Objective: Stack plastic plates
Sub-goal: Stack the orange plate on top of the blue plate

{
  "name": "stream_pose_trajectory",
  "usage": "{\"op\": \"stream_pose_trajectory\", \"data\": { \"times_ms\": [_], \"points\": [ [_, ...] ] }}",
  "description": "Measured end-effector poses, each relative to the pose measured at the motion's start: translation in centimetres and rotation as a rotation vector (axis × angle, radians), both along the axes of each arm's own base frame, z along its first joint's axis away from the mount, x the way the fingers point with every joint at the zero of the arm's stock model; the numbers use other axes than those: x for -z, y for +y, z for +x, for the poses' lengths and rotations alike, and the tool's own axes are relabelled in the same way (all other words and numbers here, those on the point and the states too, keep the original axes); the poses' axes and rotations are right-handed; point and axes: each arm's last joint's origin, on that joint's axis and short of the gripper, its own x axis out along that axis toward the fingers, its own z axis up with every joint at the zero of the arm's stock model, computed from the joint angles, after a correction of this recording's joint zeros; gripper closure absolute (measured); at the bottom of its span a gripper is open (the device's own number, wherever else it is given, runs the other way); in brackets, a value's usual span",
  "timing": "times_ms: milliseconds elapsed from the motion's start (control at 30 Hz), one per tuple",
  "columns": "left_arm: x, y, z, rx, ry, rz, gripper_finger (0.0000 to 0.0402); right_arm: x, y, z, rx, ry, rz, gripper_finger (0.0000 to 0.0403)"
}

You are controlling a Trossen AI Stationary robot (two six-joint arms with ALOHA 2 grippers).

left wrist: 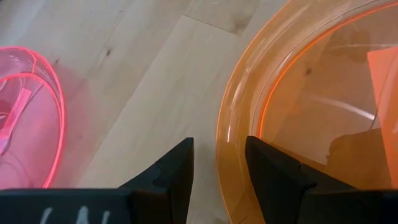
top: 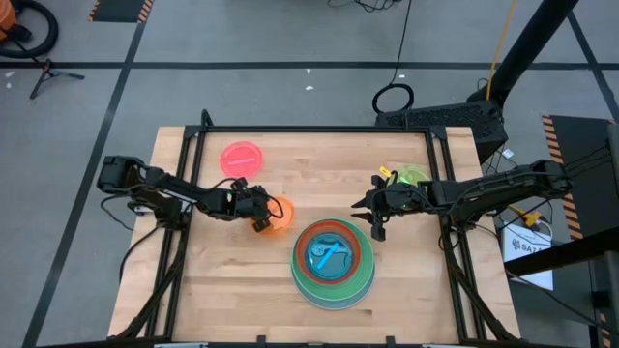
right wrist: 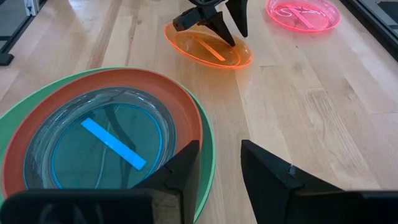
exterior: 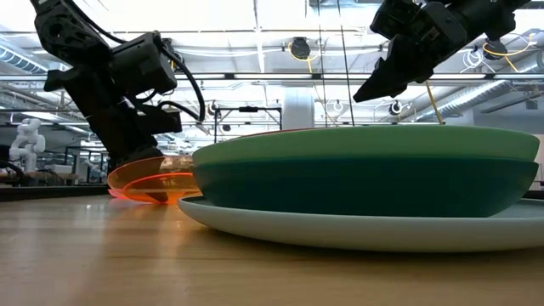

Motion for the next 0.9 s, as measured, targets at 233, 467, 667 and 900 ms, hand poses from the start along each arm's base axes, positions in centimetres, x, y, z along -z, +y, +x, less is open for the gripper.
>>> {"op": "stream_pose_trajectory", "data": {
  "times_ms": [233,467,667,900],
  "points": [
    [0.06,-0.52,-0.11,0.009,0.008,0.034,0.0256,0.00,-0.01,0.00,0.000,0.000,0.000,0.0294],
    [0.07,-0.79,-0.12,-0.002,-0.003,0.025,0.0307,0.01,0.00,0.00,0.000,0.000,0.000,0.0294],
    [0.07,-0.78,-0.14,-0.005,-0.002,0.024,0.0324,0.01,0.00,0.00,0.000,0.001,0.000,0.0294],
    [-0.35,-0.79,-0.59,-0.034,-0.001,0.006,0.0326,0.01,-0.01,0.00,0.000,0.001,0.000,0.0294]
  ]
}}
